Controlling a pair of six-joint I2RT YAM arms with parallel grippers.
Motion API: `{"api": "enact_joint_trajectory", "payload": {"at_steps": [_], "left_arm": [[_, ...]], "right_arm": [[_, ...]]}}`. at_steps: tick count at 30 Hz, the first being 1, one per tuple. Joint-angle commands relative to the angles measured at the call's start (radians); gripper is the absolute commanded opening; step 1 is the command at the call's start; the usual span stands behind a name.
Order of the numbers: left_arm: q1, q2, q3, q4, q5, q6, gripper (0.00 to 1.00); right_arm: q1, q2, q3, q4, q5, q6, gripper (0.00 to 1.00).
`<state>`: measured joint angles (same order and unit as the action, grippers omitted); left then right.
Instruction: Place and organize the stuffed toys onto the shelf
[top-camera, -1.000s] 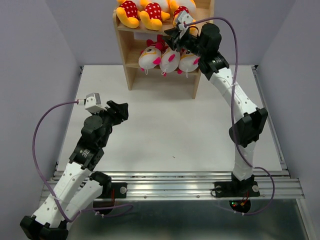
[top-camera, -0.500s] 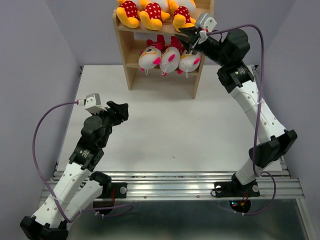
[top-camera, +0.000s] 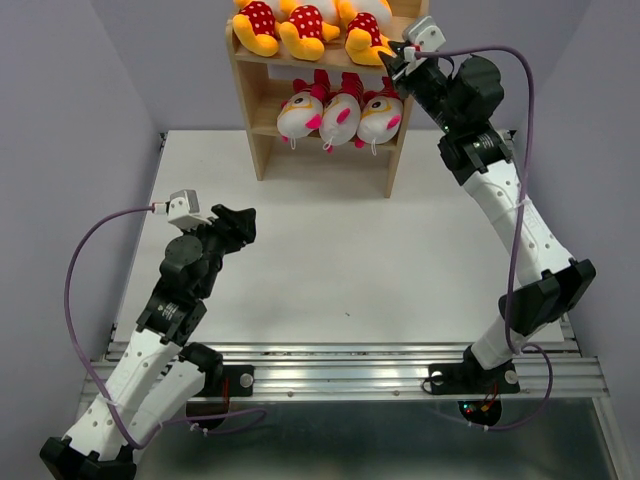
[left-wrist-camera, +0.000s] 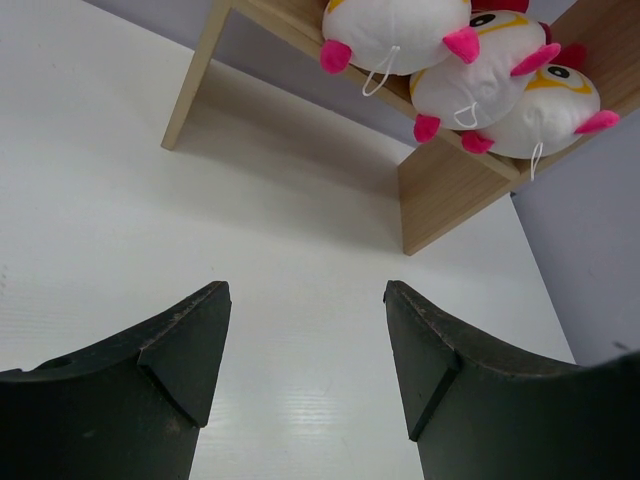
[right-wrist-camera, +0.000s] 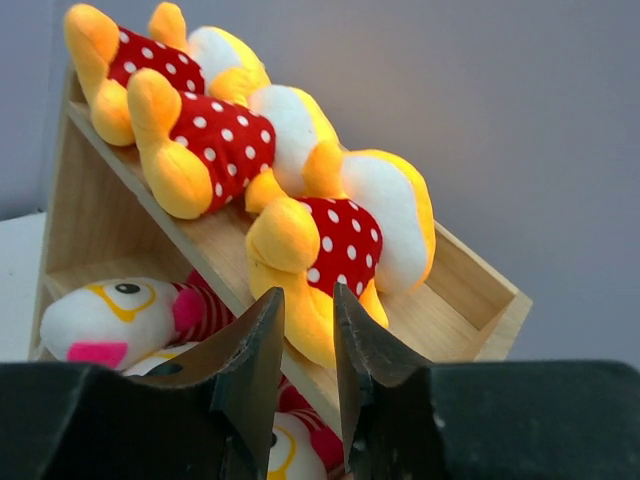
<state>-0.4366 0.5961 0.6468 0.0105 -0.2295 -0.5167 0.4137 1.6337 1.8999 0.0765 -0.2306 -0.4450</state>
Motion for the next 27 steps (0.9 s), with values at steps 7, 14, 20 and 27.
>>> {"api": "enact_joint_trajectory", "payload": {"at_steps": [7,14,20,27], "left_arm": [[0.004,-0.027,-0.018,0.036,0.002,-0.016,0.74],[0.004,-0.028,-0.019,0.034,-0.001,-0.014,0.74],[0.004,-0.041,-0.03,0.031,-0.004,-0.019,0.74],[0.002,-0.048,-0.044,0.034,-0.005,-0.025,0.74]], "right_arm": [[-0.039,0.038,0.002,0.022,0.062,-0.049,0.52],[-0.058,0.072,0.024,-0.02,0.019,-0.05,0.52],[-0.058,0.117,0.07,-0.037,-0.001,-0.049,0.35],[-0.058,0.124,0.088,-0.049,-0.099,-0.009,0.23]]}}
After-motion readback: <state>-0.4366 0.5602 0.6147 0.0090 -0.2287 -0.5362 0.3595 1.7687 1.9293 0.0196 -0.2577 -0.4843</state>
